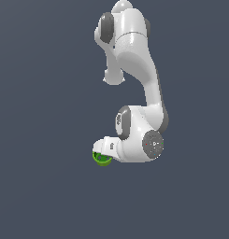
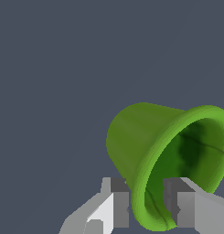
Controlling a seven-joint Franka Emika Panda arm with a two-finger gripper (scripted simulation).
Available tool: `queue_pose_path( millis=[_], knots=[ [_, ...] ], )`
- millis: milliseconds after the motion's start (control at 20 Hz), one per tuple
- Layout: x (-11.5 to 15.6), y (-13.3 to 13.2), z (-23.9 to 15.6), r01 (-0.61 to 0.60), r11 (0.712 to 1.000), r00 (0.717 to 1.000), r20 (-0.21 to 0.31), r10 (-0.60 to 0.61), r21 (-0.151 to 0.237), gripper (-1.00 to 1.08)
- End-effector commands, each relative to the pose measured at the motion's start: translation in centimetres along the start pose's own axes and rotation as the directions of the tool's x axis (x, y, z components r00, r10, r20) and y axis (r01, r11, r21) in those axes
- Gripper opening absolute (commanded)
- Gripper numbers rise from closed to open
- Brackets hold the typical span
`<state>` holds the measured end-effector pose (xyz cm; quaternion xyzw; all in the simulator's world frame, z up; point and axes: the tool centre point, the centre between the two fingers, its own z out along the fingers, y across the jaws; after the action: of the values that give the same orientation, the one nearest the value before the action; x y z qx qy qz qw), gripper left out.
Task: Pick up the object and move it to a goal position.
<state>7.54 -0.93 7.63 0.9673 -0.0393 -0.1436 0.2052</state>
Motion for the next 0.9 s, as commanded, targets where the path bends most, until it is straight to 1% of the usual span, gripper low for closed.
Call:
queue_pose_path(
  millis=[0,500,650,850],
  knots=[
    [-0.1,-0.2,0.2,0.002,1.000,1.000,0.003,-0.002,0.000,-1.00],
    [0.0,-0.1,-0.1,-0.002,1.000,1.000,-0.003,0.002,0.003,-1.00],
    [0.2,-0.2,-0.5,-0.016,1.000,1.000,-0.017,0.016,0.015,-1.00],
    [0.7,-0.5,-1.8,-0.049,0.998,0.997,-0.053,0.052,0.049,-1.00]
  ],
)
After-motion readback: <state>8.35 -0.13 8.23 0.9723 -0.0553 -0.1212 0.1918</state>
